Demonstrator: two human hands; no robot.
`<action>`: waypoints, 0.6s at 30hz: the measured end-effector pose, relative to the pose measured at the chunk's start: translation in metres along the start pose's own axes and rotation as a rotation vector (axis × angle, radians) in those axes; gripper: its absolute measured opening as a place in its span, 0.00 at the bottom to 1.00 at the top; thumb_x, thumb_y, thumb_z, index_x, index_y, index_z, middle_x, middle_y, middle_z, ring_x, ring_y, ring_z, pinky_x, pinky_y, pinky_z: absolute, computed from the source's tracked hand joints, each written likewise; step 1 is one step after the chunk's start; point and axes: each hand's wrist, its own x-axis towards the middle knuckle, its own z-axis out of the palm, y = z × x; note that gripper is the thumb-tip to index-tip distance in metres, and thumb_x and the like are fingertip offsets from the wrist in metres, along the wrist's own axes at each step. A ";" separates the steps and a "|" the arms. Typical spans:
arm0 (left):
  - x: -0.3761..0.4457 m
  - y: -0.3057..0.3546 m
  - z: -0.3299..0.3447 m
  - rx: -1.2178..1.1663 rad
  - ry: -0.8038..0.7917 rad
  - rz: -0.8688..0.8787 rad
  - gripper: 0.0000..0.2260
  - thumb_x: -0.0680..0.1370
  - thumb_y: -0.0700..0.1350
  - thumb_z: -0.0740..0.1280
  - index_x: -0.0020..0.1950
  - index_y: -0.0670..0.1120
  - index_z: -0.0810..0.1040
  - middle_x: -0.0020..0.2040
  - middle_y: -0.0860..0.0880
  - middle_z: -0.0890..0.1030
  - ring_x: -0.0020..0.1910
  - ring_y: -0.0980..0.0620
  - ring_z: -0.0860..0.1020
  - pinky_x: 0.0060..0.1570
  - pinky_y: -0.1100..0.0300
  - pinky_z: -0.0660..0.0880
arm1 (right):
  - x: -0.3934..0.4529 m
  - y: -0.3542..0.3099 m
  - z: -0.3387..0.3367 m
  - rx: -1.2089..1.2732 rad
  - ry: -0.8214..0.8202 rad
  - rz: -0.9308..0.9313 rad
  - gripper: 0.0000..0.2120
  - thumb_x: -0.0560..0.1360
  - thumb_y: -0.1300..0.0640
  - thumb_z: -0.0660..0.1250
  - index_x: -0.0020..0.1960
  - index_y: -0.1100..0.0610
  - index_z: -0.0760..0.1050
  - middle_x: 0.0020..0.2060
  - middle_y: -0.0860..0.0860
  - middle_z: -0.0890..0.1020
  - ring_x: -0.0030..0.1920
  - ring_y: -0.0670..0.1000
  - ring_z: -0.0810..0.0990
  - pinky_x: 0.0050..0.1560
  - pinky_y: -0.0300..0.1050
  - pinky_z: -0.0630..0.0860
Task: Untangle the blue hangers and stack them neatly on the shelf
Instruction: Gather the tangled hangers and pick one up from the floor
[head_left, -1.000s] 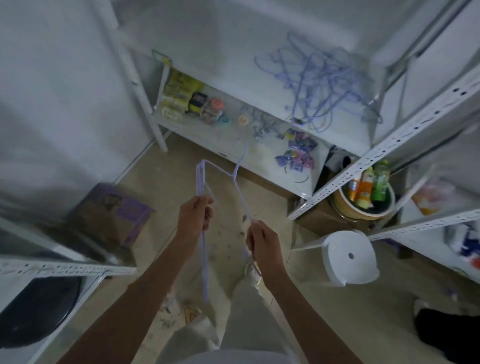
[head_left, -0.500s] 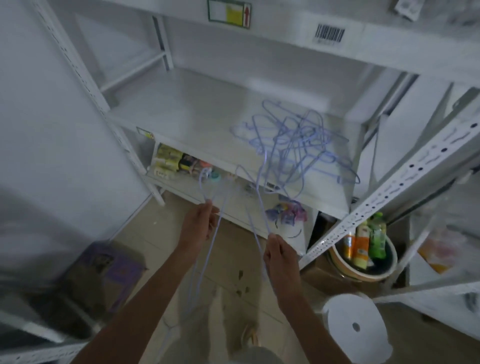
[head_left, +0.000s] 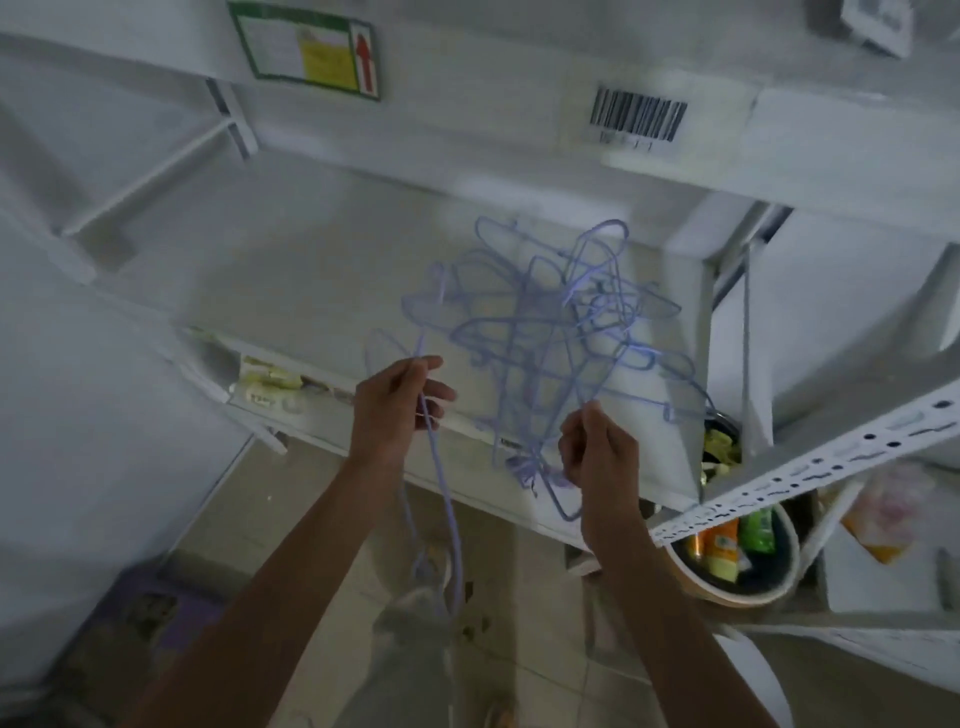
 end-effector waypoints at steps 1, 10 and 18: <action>0.021 0.005 0.007 -0.022 -0.008 -0.003 0.10 0.84 0.41 0.61 0.55 0.40 0.82 0.33 0.48 0.85 0.24 0.55 0.77 0.27 0.64 0.76 | 0.018 0.001 0.008 0.020 0.038 0.012 0.23 0.86 0.50 0.59 0.36 0.58 0.79 0.25 0.52 0.71 0.23 0.46 0.65 0.24 0.36 0.61; 0.203 0.045 0.061 0.170 -0.397 -0.279 0.09 0.83 0.48 0.62 0.62 0.47 0.72 0.64 0.45 0.81 0.46 0.44 0.83 0.48 0.50 0.80 | 0.146 0.008 0.058 -0.313 0.305 0.052 0.15 0.84 0.57 0.58 0.61 0.63 0.80 0.46 0.60 0.85 0.41 0.56 0.82 0.45 0.52 0.76; 0.233 0.020 0.088 0.293 -0.511 -0.361 0.13 0.83 0.52 0.62 0.66 0.50 0.69 0.70 0.45 0.73 0.56 0.43 0.82 0.52 0.47 0.81 | 0.157 0.010 0.058 -0.620 0.225 -0.064 0.22 0.83 0.58 0.62 0.76 0.58 0.69 0.70 0.54 0.75 0.68 0.53 0.75 0.70 0.46 0.70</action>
